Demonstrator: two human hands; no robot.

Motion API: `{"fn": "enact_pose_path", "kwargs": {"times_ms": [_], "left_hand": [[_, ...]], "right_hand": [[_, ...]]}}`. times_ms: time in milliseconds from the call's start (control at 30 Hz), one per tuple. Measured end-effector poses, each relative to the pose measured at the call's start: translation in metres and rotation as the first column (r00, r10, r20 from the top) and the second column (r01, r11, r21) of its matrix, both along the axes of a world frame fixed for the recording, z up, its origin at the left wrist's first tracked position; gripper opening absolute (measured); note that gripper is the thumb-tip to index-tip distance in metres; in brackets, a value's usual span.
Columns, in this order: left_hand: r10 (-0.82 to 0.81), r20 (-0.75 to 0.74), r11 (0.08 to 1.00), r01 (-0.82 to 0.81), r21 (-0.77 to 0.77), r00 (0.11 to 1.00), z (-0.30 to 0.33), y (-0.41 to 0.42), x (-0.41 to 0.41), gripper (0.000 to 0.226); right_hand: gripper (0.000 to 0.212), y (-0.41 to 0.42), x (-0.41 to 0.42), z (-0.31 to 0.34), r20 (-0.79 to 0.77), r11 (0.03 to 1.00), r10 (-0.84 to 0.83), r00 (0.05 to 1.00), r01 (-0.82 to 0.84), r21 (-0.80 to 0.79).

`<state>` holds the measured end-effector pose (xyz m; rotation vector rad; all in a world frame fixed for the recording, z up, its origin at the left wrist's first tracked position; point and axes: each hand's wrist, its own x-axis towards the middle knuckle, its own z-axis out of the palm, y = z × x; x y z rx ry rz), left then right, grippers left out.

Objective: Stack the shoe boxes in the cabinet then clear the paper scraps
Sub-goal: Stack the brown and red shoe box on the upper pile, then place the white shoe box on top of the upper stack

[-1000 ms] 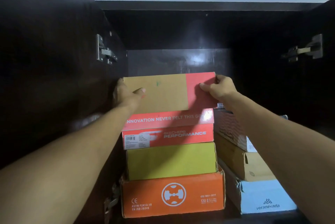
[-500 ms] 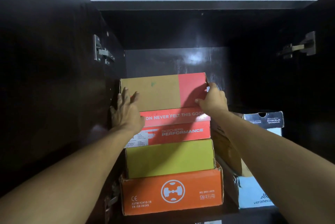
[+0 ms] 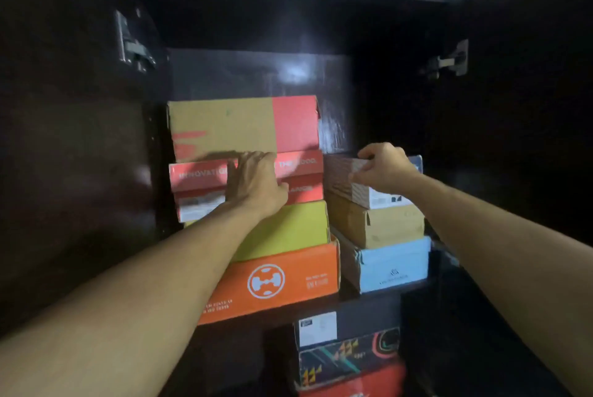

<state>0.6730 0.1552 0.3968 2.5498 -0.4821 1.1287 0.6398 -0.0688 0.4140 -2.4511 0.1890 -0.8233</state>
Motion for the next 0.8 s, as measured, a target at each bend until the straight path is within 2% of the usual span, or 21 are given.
{"fn": "enact_pose_path", "kwargs": {"times_ms": [133, 233, 300, 533, 700, 800], "left_hand": [[-0.279, -0.144, 0.959, 0.268, -0.095, 0.949, -0.037, -0.035, -0.017, 0.045], [-0.384, -0.269, 0.923, 0.358, -0.143, 0.883, -0.071, -0.058, -0.024, 0.033], [-0.413, -0.361, 0.91, 0.39, -0.138, 0.836, -0.095, -0.071, -0.029, 0.024], [-0.437, -0.594, 0.857, 0.512, -0.048, 0.675, -0.173, -0.103, -0.091, 0.033], [-0.464, -0.71, 0.779, 0.626, -0.041, 0.529, -0.206, -0.127, -0.166, 0.063], [-0.493, -0.776, 0.699, 0.71, -0.083, 0.395, -0.235, -0.146, -0.219, 0.066]], "right_hand": [[0.046, -0.026, -0.027, -0.025, -0.141, 0.999, 0.002, 0.99, -0.007, -0.038], [0.044, -0.038, -0.043, -0.053, -0.26, 0.999, -0.003, 0.966, -0.011, -0.053], [0.044, -0.048, -0.057, -0.075, -0.32, 1.0, 0.011, 0.947, -0.017, -0.016], [0.035, -0.078, -0.167, -0.16, -0.433, 0.99, -0.083, 0.898, 0.123, 0.065], [0.038, -0.089, -0.277, -0.194, -0.518, 0.948, -0.24, 0.821, 0.314, 0.059], [0.037, -0.09, -0.344, -0.216, -0.568, 0.913, -0.318, 0.759, 0.406, 0.03]]}}
